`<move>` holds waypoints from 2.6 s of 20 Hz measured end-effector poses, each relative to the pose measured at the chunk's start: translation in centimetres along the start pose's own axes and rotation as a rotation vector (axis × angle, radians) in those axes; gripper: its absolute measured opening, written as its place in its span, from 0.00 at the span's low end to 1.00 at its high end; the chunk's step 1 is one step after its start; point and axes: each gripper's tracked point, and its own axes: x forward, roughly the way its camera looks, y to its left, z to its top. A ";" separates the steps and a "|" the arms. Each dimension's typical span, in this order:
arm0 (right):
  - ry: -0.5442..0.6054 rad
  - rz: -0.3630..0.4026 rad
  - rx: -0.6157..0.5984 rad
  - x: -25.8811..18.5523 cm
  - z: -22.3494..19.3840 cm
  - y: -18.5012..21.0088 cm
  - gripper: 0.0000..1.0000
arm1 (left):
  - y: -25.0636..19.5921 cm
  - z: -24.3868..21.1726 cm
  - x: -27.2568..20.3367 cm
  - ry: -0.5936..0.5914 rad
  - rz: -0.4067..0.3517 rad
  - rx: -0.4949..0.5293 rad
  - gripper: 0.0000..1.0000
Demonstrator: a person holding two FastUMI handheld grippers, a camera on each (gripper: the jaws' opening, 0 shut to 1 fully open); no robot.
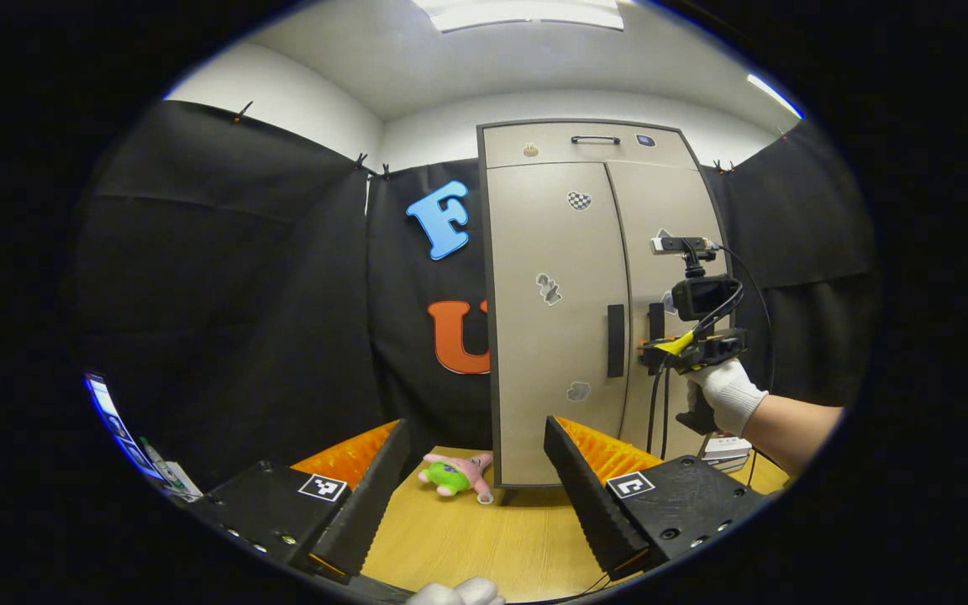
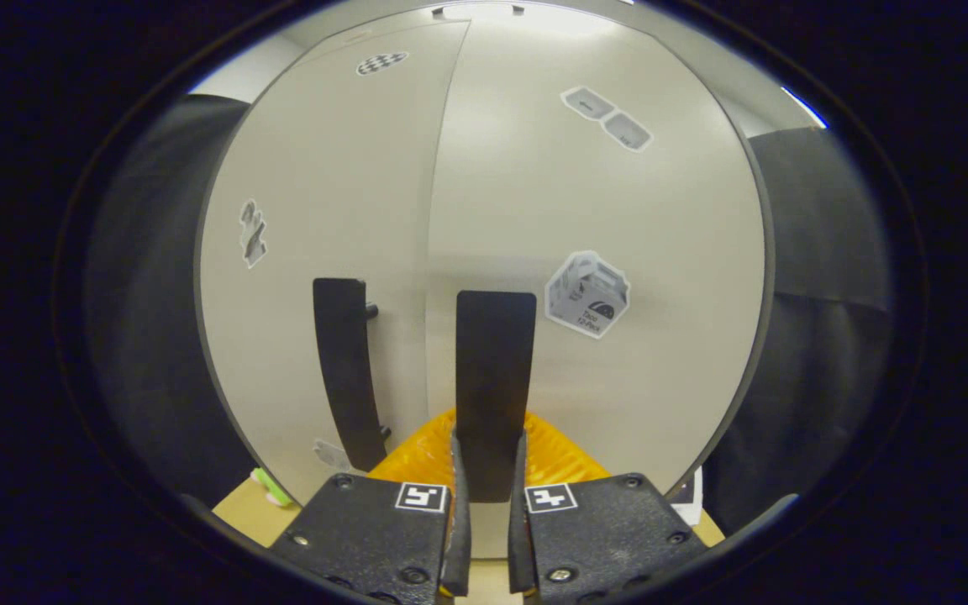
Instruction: Open the right door of the double-door shoe cabinet with the right hand, and open the left door with the left hand.
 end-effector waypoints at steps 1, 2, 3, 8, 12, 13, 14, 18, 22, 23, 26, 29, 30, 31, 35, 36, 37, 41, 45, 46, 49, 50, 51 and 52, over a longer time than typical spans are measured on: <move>-0.001 0.004 -0.004 -0.4 0.1 0.0 0.21 | 0.0 0.0 -0.1 -0.002 0.000 0.002 0.96; 0.000 0.008 -0.004 -0.8 0.3 0.0 0.20 | 0.0 0.1 -0.2 -0.004 -0.003 0.002 0.96; 0.002 0.012 -0.001 -1.1 0.1 0.1 0.20 | -0.1 0.0 -0.2 -0.004 -0.005 0.002 0.96; 0.002 0.029 -0.001 -3.6 -0.5 -0.8 0.19 | -0.5 -0.2 -0.6 0.000 -0.017 -0.017 0.96; -0.004 0.039 0.001 -6.1 -1.2 -1.8 0.19 | -0.8 -0.1 -0.8 -0.004 -0.024 -0.018 0.96; -0.004 0.043 0.000 -6.8 -1.4 -2.1 0.19 | -0.9 -0.2 -0.8 -0.004 -0.026 -0.019 0.96; -0.003 0.047 0.000 -7.4 -1.4 -2.3 0.19 | -1.0 -0.2 -0.9 -0.003 -0.029 -0.019 0.96; -0.005 0.056 -0.004 -9.8 -1.9 -3.8 0.18 | -1.6 -0.3 -1.1 -0.001 -0.044 -0.023 0.96; -0.007 0.058 0.003 -11.9 -2.1 -5.2 0.18 | -2.1 -0.2 -1.1 -0.005 -0.058 -0.017 0.96; -0.008 0.059 0.004 -12.6 -2.2 -5.9 0.18 | -2.3 -0.3 -1.0 -0.004 -0.064 -0.018 0.96; -0.010 0.058 0.016 -14.3 -2.6 -7.7 0.17 | -2.8 -0.2 -1.0 -0.001 -0.073 -0.015 0.96; -0.010 0.054 0.017 -15.5 -2.9 -9.4 0.16 | -3.5 -0.1 -0.6 0.002 -0.093 -0.013 0.96; -0.013 0.049 0.019 -15.9 -2.9 -10.1 0.16 | -3.7 -0.1 -0.7 0.002 -0.100 -0.011 0.96; -0.013 0.045 0.022 -16.2 -3.0 -10.7 0.15 | -3.9 -0.2 -0.8 0.001 -0.107 -0.010 0.96; -0.006 0.034 0.033 -17.3 -3.3 -13.1 0.13 | -5.1 0.1 -0.6 -0.009 -0.138 -0.005 0.96; -0.004 0.035 0.037 -17.5 -3.4 -13.7 0.12 | -5.3 0.2 -0.6 -0.011 -0.146 -0.007 0.96; -0.005 0.037 0.035 -17.6 -3.3 -14.1 0.09 | -5.6 0.2 -0.6 -0.013 -0.153 -0.011 0.96; 0.002 0.016 0.028 -18.0 -3.4 -16.0 0.07 | -6.3 0.3 -0.5 -0.013 -0.175 -0.013 0.96; 0.000 -0.009 0.042 -18.4 -3.5 -18.3 0.04 | -6.4 0.3 -0.5 -0.011 -0.178 -0.015 0.96; -0.001 -0.019 0.044 -18.3 -3.5 -19.0 0.04 | -6.4 0.2 -0.5 -0.010 -0.181 -0.017 0.96; -0.007 -0.039 0.056 -18.3 -3.5 -20.9 0.04 | -6.5 0.2 -0.4 -0.010 -0.186 -0.017 0.96; -0.007 -0.049 0.052 -18.2 -3.6 -21.8 0.04 | -6.5 0.2 -0.3 -0.009 -0.189 -0.017 0.96; -0.008 -0.066 0.054 -18.3 -3.6 -22.8 0.04 | -6.7 0.1 -0.3 -0.005 -0.196 -0.017 0.96; -0.010 -0.069 0.068 -18.1 -3.6 -23.4 0.04 | -6.9 0.1 -0.3 -0.005 -0.203 -0.018 0.96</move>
